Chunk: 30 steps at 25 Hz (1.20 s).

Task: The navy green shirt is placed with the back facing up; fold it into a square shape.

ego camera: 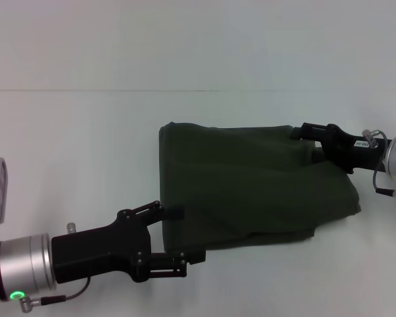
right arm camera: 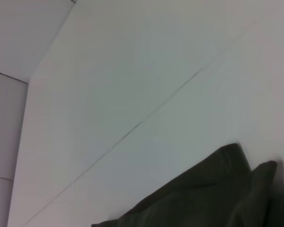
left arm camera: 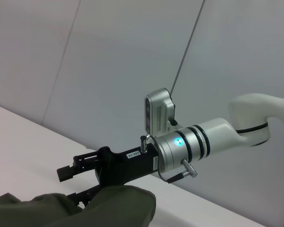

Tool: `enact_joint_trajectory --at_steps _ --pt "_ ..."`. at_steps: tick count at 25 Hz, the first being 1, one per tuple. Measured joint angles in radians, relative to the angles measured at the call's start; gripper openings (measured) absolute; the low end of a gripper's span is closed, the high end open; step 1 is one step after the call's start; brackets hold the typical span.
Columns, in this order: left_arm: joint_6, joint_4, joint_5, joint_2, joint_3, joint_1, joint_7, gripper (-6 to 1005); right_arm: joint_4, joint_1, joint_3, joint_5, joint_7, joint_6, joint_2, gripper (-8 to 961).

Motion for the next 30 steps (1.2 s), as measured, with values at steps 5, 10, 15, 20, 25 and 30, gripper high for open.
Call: enact_joint_trajectory --at_steps 5,10,15,20,25,30 --pt "-0.001 0.000 0.000 0.000 0.000 0.002 0.002 950 -0.001 0.005 0.007 0.007 -0.017 -0.004 0.004 731" --pt "-0.002 0.000 0.000 0.000 0.000 0.002 0.003 950 -0.002 0.003 0.001 0.005 -0.018 0.009 0.004 726" --pt "-0.005 0.000 0.000 0.000 0.000 0.002 0.003 949 0.002 -0.005 0.000 -0.008 -0.020 0.018 -0.004 659" --pt "-0.005 0.000 0.000 0.000 0.000 -0.001 0.003 949 0.004 -0.002 -0.003 -0.028 -0.020 0.031 -0.001 665" --pt "-0.005 0.000 0.000 0.000 0.000 -0.003 0.003 949 0.000 0.005 -0.022 -0.029 -0.020 0.031 0.003 664" --pt "-0.005 0.000 0.000 0.000 0.000 -0.004 0.004 949 -0.002 0.009 -0.037 -0.029 -0.022 0.028 0.004 661"
